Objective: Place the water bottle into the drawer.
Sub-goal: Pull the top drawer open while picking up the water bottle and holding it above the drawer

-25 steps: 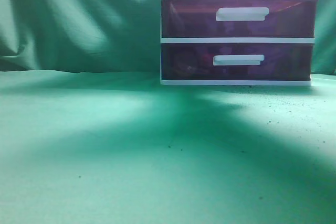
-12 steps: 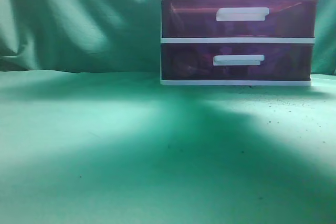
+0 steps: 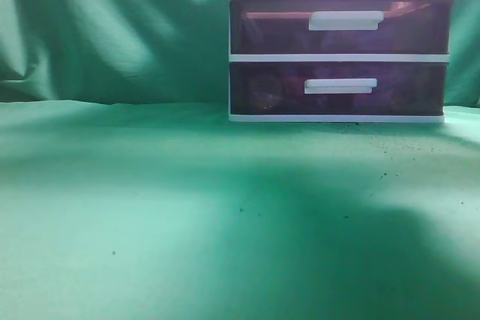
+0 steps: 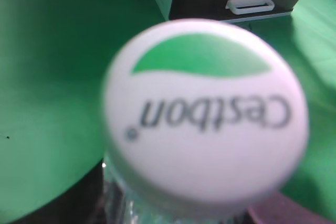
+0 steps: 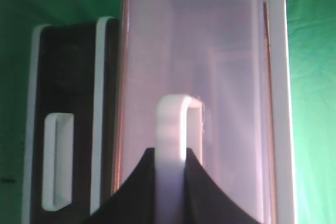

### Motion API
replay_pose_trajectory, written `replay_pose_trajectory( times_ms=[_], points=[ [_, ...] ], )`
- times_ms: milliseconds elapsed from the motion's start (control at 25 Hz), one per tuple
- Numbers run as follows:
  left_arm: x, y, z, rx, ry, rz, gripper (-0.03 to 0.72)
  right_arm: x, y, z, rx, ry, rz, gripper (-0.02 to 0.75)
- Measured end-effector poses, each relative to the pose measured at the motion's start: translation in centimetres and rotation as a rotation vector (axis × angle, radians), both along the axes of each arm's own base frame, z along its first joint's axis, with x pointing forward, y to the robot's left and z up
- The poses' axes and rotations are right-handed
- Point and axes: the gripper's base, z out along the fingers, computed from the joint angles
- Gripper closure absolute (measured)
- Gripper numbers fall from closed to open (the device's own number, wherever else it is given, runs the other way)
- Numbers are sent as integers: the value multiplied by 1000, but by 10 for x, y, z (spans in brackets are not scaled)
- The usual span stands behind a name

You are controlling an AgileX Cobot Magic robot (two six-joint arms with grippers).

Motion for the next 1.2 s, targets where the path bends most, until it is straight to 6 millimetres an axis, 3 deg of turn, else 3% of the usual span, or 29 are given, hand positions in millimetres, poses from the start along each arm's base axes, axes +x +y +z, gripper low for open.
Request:
replay_pose_trajectory(
  times_ms=[360, 480, 600, 720, 840, 1000, 1200],
  points=[
    [-4, -13, 9, -62, -65, -158, 416, -18, -4, -3, -9, 5, 6, 655],
    [-1, -21, 31, -88, -167, -249, 416, -19, -4, -4, -15, 4, 8, 655],
    [9, -29, 71, -113, -302, -315, 416, -19, -4, -4, -15, 4, 8, 655],
    [26, -37, 116, -148, -433, -352, 416, -19, -5, -3, -17, 5, 6, 655],
    [51, -45, 141, -148, -490, -383, 416, -19, -5, -4, -22, 11, 0, 655],
    [94, -73, 144, -155, -476, -450, 416, -19, -6, -4, -26, 19, -6, 655],
    [143, -133, 114, -45, -451, -584, 416, -19, -6, -5, -27, 23, -9, 655]
  ],
)
